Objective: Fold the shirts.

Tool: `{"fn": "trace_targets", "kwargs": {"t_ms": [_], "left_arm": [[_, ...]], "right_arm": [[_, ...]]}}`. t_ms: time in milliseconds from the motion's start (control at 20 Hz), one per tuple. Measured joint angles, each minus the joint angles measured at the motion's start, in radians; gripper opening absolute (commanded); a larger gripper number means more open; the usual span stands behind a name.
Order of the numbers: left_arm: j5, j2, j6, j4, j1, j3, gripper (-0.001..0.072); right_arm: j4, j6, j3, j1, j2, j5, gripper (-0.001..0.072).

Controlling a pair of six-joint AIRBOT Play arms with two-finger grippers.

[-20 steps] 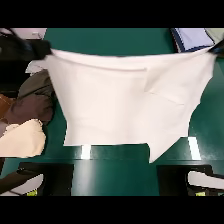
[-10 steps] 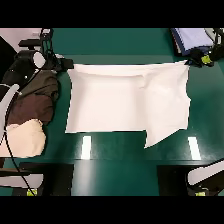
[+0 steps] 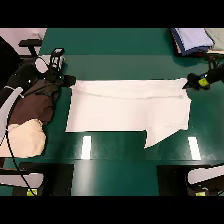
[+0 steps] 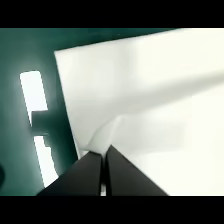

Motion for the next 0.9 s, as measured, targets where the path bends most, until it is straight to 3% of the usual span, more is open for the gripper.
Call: {"fn": "trace_targets", "kwargs": {"t_ms": [50, 100, 150, 500, 900], "left_arm": [[-0.002, -0.001, 0.006, -0.009, 0.000, -0.012, 0.0135], [-0.006, -0.001, 0.012, -0.020, 0.001, -0.021, 0.0477], [-0.014, 0.000, 0.014, -0.027, 0.001, -0.027, 0.0554], [-0.206, 0.106, 0.016, -0.020, 0.001, -0.118, 0.0540], [-0.231, 0.324, -0.090, -0.016, 0.001, -0.500, 0.0540]], "right_arm": [[0.003, -0.002, -0.037, 0.005, 0.010, -0.013, 0.0470], [0.003, -0.003, -0.063, 0.008, 0.016, -0.021, 0.0472], [0.003, -0.003, -0.083, 0.010, 0.022, -0.027, 0.0471], [0.011, -0.005, -0.185, -0.045, 0.208, 0.054, 0.0468], [0.100, -0.005, -0.436, -0.082, 0.528, 0.111, 0.0465]]}}
